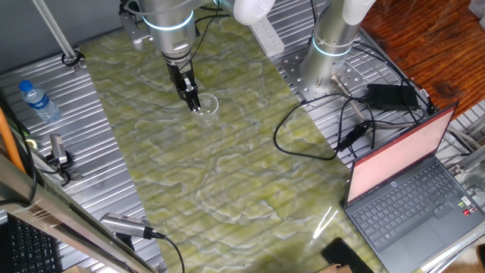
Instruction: Pick up the cup
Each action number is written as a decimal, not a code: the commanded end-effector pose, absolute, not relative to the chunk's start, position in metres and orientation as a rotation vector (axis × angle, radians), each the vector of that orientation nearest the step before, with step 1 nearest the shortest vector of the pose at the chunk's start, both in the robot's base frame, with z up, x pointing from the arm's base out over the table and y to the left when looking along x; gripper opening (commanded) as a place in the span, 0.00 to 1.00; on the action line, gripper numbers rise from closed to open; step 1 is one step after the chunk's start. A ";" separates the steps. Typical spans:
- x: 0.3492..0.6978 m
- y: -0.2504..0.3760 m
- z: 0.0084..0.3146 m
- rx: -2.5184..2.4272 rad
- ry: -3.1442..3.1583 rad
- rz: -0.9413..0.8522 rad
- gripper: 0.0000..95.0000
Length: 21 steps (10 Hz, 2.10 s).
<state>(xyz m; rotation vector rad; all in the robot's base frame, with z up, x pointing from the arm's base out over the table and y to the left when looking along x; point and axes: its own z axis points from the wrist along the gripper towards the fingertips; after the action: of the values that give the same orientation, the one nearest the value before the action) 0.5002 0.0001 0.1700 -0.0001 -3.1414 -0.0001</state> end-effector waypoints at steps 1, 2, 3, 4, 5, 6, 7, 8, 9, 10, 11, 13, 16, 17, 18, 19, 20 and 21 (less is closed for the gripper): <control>0.500 0.000 0.170 0.326 -3.149 0.070 0.00; 0.500 0.000 0.170 0.330 -3.148 0.074 0.00; 0.500 0.000 0.170 0.337 -3.147 0.075 0.00; 0.500 0.000 0.170 0.344 -3.146 0.075 0.00; 0.499 0.000 0.170 0.357 -3.144 0.075 0.00; 0.499 0.000 0.170 0.361 -3.144 0.076 0.00; 0.498 0.000 0.169 0.363 -3.143 0.076 0.00; 0.498 0.000 0.169 0.364 -3.143 0.076 0.00; 0.498 0.000 0.169 0.365 -3.143 0.076 0.00; 0.498 0.000 0.169 0.365 -3.143 0.076 0.00; 0.498 0.000 0.168 0.360 -3.144 0.076 0.00; 0.499 0.000 0.166 0.355 -3.145 0.078 0.00; 0.499 0.000 0.166 0.355 -3.145 0.078 0.00; 0.499 0.000 0.166 0.355 -3.145 0.078 0.00; 0.499 0.000 0.166 0.355 -3.145 0.078 0.00; 0.499 0.000 0.166 0.355 -3.145 0.078 0.00; 0.499 0.000 0.166 0.355 -3.145 0.078 0.00; 0.499 0.000 0.166 0.355 -3.145 0.078 0.00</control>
<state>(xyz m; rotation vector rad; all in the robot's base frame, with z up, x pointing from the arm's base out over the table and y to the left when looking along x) 0.4983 -0.0001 0.1664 0.3553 -3.1459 0.0782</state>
